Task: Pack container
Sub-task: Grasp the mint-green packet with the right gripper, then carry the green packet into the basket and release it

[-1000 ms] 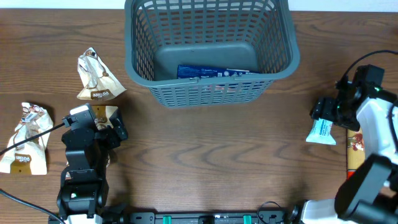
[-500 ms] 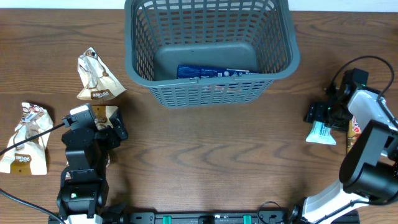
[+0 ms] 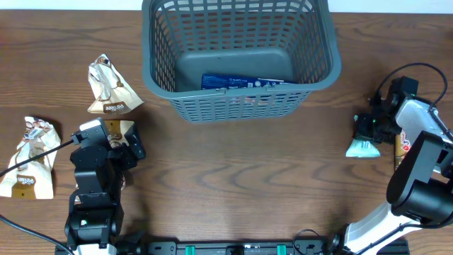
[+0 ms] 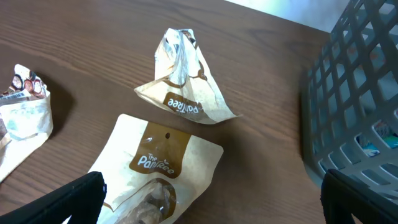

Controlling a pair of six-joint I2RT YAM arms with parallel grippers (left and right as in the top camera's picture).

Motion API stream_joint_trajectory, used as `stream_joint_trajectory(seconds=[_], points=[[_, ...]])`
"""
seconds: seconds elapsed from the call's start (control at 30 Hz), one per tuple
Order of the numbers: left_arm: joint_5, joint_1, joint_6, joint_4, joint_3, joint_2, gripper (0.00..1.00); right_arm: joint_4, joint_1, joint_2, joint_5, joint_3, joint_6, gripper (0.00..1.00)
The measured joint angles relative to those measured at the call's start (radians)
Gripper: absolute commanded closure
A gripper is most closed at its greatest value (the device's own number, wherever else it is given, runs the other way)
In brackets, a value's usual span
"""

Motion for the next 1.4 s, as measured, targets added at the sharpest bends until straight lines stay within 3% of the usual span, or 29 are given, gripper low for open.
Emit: stream_joint_trajectory(seconds=[0.37,0.53,0.73,0.93,1.13,1.4], points=[[0.000,0.000,0.000,-0.002,0.000,0.000,0.01,-0.079,0.061,-0.165,-0.127,0.616,0.009,0.99],[0.000,0.000,0.000,-0.007,0.000,0.000,0.01,-0.176,0.194,-0.218,-0.278,0.845,-0.166,0.99],[0.000,0.000,0.000,-0.010,0.000,0.000,0.01,-0.321,0.427,-0.211,-0.427,0.882,-0.539,0.97],[0.000,0.000,0.000,-0.014,0.000,0.000,0.01,-0.377,0.606,-0.133,-0.391,0.882,-0.836,0.89],[0.000,0.000,0.000,-0.015,0.000,0.000,0.01,-0.381,0.705,-0.015,-0.264,0.882,-0.944,0.87],[0.000,0.000,0.000,-0.016,0.000,0.000,0.01,-0.437,0.718,0.163,-0.216,0.881,-0.973,0.85]])
